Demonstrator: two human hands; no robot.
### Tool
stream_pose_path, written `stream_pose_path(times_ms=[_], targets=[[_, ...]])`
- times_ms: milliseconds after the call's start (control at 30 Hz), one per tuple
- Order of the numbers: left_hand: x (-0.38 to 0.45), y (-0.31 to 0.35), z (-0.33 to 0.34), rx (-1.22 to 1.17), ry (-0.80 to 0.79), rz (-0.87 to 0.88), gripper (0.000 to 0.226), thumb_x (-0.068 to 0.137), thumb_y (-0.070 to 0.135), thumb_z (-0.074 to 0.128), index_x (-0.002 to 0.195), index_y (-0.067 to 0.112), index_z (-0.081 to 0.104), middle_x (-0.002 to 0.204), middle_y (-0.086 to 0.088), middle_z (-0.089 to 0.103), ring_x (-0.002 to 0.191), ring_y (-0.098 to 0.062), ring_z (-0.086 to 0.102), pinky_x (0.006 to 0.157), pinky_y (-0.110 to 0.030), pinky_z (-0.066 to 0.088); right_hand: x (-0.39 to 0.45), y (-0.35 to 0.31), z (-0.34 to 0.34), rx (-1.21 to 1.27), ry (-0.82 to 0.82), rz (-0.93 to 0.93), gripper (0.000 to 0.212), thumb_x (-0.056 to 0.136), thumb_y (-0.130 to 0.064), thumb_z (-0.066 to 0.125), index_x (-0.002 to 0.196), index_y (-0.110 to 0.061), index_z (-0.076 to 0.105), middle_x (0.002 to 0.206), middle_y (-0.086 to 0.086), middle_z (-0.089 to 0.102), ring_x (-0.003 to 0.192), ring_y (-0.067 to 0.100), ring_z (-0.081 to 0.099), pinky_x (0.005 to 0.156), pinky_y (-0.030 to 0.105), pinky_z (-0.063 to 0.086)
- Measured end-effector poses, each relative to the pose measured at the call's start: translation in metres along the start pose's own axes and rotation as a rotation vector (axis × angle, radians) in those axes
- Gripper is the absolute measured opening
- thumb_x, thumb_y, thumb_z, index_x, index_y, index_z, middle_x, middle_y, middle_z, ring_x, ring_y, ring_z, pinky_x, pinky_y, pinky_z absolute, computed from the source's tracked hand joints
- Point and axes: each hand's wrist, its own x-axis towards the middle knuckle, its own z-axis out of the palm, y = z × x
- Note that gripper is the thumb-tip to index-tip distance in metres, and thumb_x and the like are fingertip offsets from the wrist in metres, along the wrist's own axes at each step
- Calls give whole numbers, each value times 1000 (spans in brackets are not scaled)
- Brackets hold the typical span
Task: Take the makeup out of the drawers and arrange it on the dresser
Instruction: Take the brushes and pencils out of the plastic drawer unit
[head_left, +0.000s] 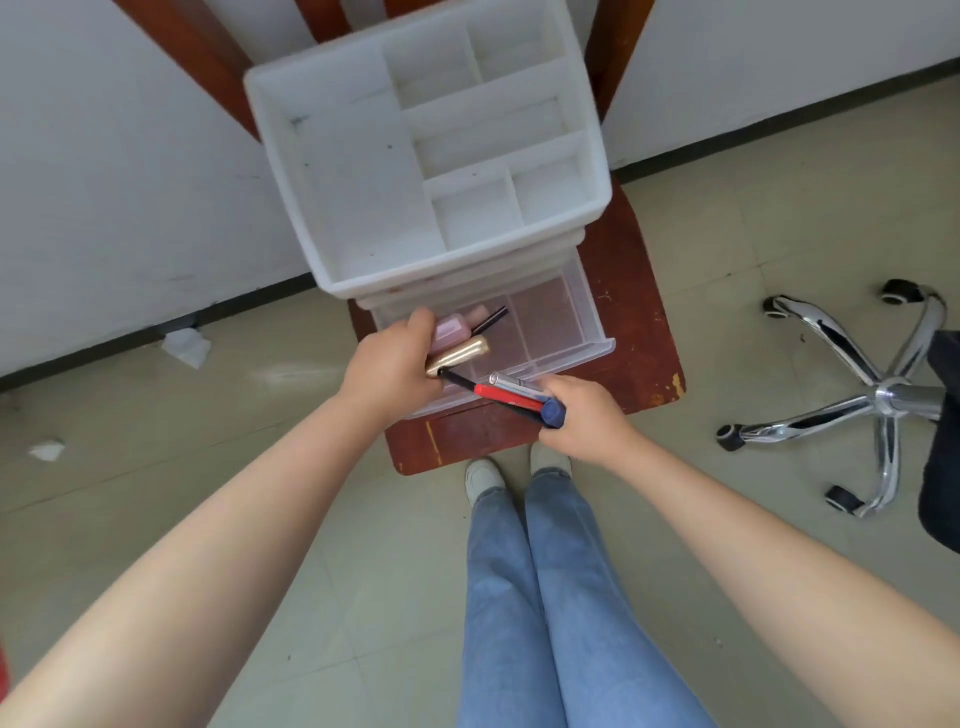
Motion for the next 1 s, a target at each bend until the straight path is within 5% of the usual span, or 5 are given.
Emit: stream_pose_path(times_ms=[133, 300, 533, 767, 1000], targets=[[-41, -18, -17, -4, -3, -129, 32, 80, 12, 57, 107, 3, 41, 106, -18, 57, 95, -39, 56, 69, -36, 38, 7, -18, 3, -202, -6, -56, 26, 76, -8, 58, 67, -17, 35, 87, 15, 56, 90, 29, 54, 64, 26, 27], [-77, -41, -20, -110, 17, -350, 25, 81, 10, 55, 99, 7, 39, 107, -19, 57, 97, -39, 55, 70, -36, 40, 30, -49, 1, -309, 73, -165, 17, 83, -7, 52, 98, 0, 57, 126, 17, 54, 110, 35, 53, 84, 37, 45], [-102, -47, -17, -192, 108, -441, 23, 80, 9, 54, 97, 7, 39, 106, -16, 58, 97, -37, 56, 71, -37, 41, 71, -78, -17, -454, 103, -160, 20, 87, -10, 48, 102, 2, 53, 108, 24, 59, 101, 36, 54, 69, 31, 39], [-99, -8, -51, -59, 164, -280, 23, 82, 9, 51, 103, 6, 42, 106, -15, 58, 97, -35, 55, 65, -34, 34, 9, -64, -41, -546, 190, -148, 18, 89, -14, 48, 100, -1, 51, 105, 18, 60, 96, 34, 57, 65, 33, 36], [-73, 111, -133, 201, 216, 194, 30, 87, 18, 49, 113, 6, 42, 116, -13, 55, 107, -35, 53, 78, -40, 42, -111, -36, -138, -597, 520, 164, 20, 90, -16, 47, 106, -5, 49, 111, 13, 60, 105, 32, 54, 81, 36, 40]])
